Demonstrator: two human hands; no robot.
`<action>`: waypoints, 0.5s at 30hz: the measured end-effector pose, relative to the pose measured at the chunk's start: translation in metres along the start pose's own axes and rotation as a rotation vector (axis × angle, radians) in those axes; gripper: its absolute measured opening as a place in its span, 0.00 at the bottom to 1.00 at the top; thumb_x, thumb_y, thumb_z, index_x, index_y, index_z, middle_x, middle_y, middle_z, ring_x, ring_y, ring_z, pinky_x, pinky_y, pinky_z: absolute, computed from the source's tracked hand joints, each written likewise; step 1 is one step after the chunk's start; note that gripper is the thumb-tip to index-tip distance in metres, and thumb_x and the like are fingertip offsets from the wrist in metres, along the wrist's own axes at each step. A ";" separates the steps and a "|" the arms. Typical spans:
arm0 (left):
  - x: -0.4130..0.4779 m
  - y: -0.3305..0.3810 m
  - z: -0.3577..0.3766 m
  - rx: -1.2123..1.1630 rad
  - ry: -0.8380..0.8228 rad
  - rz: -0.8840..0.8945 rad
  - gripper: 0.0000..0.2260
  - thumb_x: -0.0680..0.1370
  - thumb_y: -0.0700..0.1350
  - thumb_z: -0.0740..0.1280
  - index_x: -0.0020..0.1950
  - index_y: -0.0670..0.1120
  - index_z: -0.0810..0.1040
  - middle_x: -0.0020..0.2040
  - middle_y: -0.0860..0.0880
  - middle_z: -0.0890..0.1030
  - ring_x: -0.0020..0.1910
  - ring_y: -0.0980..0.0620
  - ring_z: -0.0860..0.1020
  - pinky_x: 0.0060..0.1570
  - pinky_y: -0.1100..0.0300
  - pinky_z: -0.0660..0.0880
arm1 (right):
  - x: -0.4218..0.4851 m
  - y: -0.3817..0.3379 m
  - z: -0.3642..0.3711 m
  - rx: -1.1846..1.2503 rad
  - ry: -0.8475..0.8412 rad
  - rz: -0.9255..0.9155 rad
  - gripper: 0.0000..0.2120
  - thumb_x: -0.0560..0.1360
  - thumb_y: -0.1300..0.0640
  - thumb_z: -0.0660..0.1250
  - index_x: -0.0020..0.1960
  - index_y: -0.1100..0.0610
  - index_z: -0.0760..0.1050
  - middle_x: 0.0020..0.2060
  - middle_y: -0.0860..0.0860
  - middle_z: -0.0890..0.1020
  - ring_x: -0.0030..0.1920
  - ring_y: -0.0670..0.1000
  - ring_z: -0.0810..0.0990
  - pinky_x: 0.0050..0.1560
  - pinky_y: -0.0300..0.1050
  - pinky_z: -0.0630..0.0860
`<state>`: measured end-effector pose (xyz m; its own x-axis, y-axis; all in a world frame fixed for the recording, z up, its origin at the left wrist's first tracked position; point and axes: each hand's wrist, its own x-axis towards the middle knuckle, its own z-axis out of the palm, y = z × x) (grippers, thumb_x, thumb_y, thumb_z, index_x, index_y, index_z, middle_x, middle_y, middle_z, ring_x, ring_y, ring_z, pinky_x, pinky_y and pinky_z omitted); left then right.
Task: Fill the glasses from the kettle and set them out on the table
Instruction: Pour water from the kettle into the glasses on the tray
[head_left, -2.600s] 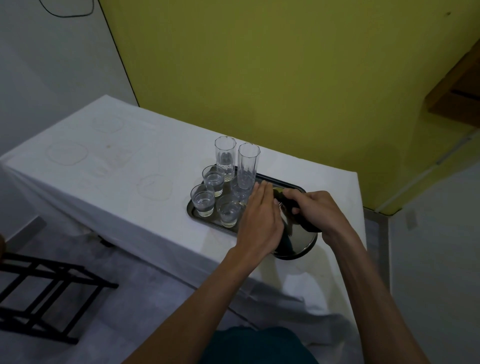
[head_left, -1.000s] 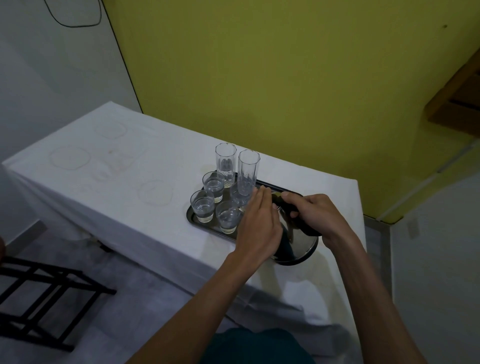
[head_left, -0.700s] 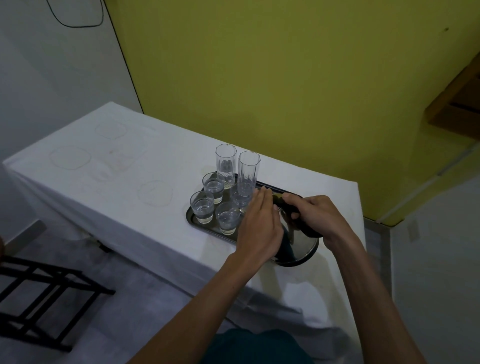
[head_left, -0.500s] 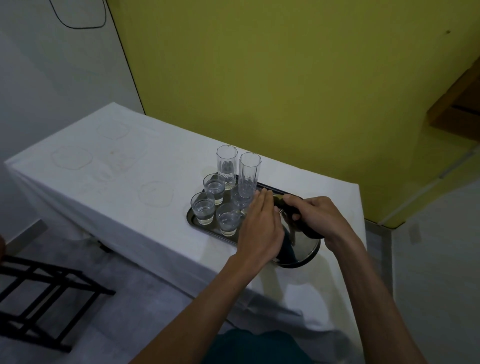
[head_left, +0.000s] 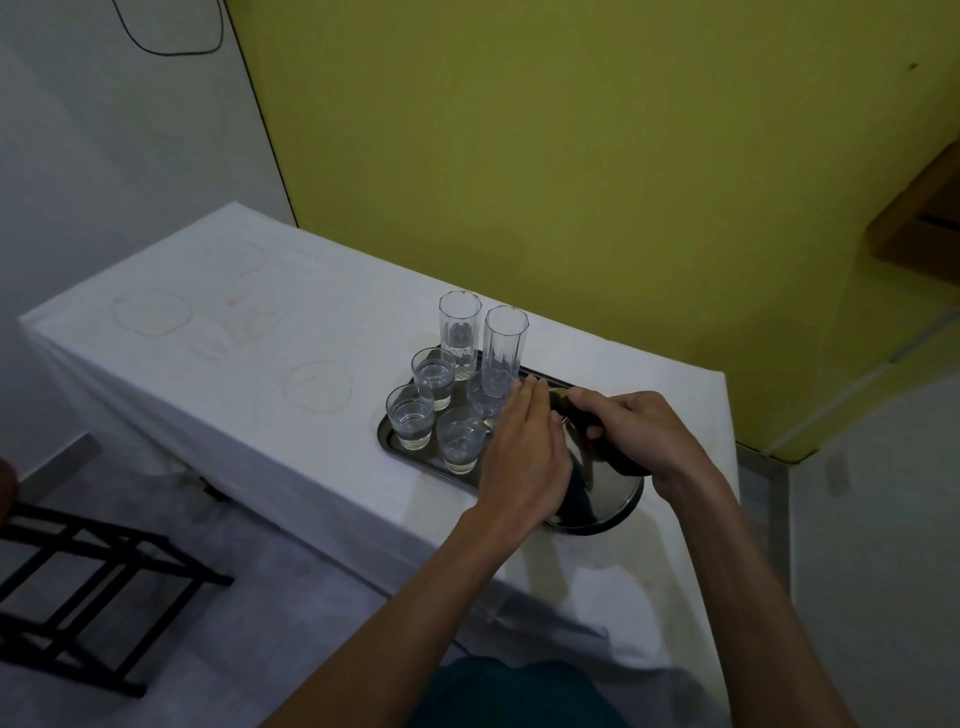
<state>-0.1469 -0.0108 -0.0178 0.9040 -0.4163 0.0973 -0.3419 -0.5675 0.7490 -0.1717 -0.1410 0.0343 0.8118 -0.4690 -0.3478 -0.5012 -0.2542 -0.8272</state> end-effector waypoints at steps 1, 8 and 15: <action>0.000 0.000 0.000 0.001 0.001 0.000 0.22 0.85 0.46 0.49 0.79 0.42 0.55 0.80 0.47 0.56 0.79 0.52 0.49 0.76 0.58 0.50 | 0.000 0.000 0.000 -0.001 0.001 0.002 0.23 0.73 0.40 0.73 0.34 0.60 0.80 0.20 0.47 0.77 0.21 0.45 0.72 0.26 0.38 0.67; 0.000 0.001 0.002 0.005 0.006 0.004 0.23 0.85 0.46 0.50 0.79 0.42 0.55 0.80 0.46 0.56 0.79 0.52 0.50 0.77 0.58 0.51 | 0.003 0.001 -0.001 0.007 -0.001 0.006 0.23 0.72 0.39 0.73 0.32 0.59 0.79 0.19 0.47 0.76 0.23 0.48 0.71 0.30 0.41 0.66; -0.001 0.001 0.004 0.022 0.008 0.018 0.23 0.85 0.46 0.50 0.79 0.41 0.55 0.80 0.45 0.56 0.79 0.51 0.49 0.77 0.57 0.51 | 0.003 0.004 -0.003 0.028 -0.008 0.000 0.23 0.74 0.42 0.73 0.33 0.61 0.79 0.19 0.48 0.75 0.18 0.45 0.70 0.22 0.35 0.65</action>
<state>-0.1488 -0.0141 -0.0192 0.8995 -0.4213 0.1160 -0.3638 -0.5752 0.7326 -0.1721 -0.1459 0.0310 0.8142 -0.4624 -0.3511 -0.4927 -0.2304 -0.8391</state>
